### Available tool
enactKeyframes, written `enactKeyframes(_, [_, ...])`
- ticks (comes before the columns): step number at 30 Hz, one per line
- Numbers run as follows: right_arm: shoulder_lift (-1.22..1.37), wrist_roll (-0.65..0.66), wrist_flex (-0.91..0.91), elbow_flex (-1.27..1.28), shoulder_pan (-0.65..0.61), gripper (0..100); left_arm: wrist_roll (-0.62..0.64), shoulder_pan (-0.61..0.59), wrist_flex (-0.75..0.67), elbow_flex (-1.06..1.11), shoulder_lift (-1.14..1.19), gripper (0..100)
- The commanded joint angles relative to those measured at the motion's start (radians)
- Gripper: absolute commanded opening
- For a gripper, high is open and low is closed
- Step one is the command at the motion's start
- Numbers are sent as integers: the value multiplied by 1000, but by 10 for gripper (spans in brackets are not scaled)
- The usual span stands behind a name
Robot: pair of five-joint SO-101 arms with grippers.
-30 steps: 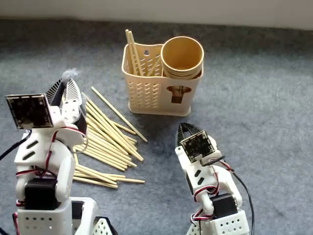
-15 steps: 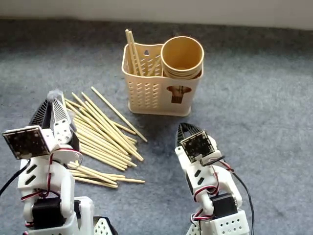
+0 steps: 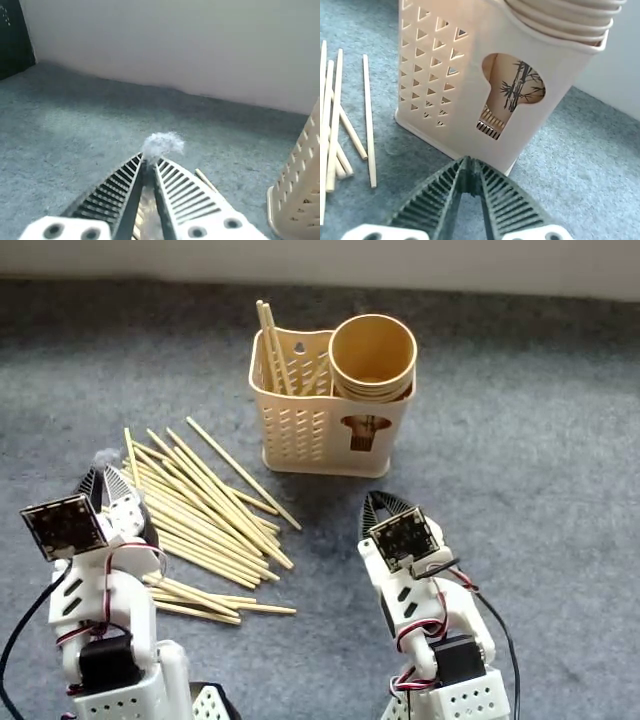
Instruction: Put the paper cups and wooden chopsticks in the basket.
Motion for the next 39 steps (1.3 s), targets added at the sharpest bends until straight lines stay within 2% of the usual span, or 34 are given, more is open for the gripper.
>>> enactKeyframes(1, [-8,11,4,97,1,7,0,-53,0,41,-7,14])
enactKeyframes(6, [-8,11,4,97,1,7,0,-122,0,142,-7,14])
enactKeyframes(11, [-10,11,2,97,-1,7,0,-130,0,252,-7,14])
enactKeyframes(18, [-10,5,5,88,28,6,2,-122,103,254,-2,14])
enactKeyframes(22, [-10,5,5,79,47,6,2,-128,114,254,1,11])
enactKeyframes(27, [-10,-34,119,-73,79,5,2,-128,147,254,-2,11])
enactKeyframes(32, [-8,-29,286,-283,77,5,2,-128,147,254,-2,11])
enactKeyframes(36, [-7,-28,351,-397,76,5,2,-128,147,254,-2,11])
enactKeyframes(39, [5,-28,395,-512,27,5,2,-128,144,254,-2,11])
